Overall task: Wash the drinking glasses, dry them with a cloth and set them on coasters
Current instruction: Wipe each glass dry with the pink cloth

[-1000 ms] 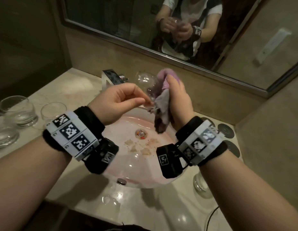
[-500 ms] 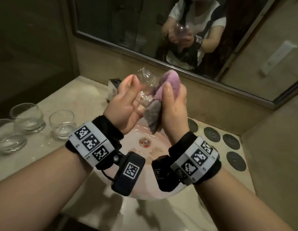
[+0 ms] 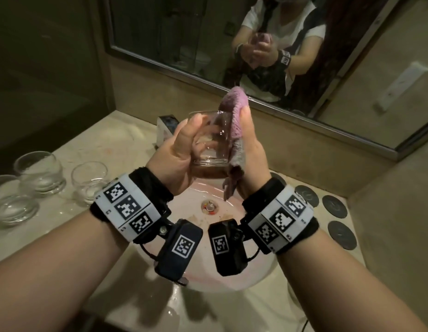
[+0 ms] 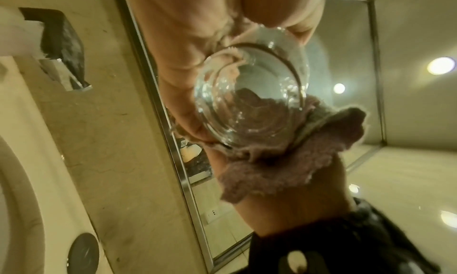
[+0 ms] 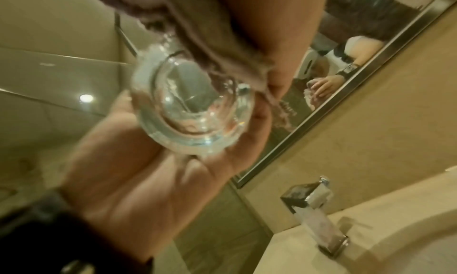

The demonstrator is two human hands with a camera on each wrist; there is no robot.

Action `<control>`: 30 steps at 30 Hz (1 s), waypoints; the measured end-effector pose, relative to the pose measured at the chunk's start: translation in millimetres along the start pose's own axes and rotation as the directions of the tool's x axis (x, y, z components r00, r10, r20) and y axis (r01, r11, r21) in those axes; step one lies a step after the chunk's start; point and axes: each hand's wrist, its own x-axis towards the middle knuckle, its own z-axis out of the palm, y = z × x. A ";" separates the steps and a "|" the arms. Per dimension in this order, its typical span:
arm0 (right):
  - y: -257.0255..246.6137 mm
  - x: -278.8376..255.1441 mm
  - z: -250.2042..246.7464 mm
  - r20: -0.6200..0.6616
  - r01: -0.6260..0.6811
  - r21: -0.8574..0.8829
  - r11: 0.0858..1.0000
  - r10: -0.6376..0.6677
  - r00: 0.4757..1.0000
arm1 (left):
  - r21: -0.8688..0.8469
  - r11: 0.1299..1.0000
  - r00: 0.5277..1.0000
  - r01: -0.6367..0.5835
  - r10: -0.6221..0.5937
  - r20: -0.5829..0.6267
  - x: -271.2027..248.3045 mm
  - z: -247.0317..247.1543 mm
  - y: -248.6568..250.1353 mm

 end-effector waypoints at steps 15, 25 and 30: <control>18.1 -7.4 -2.9 0.107 0.432 -0.355 0.829 -0.423 0.900 | 0.175 0.982 0.991 0.069 -0.048 -0.121 0.2 -11.6 6.4; -9.1 -0.4 -6.8 -0.150 0.010 0.195 0.981 0.020 0.989 | 0.379 0.923 0.990 0.062 -0.008 -0.143 1.2 10.6 16.9; 6.6 2.3 -1.0 -0.080 0.429 -0.335 0.839 -0.479 0.874 | 0.315 0.945 0.994 0.084 -0.058 -0.090 3.8 15.2 19.0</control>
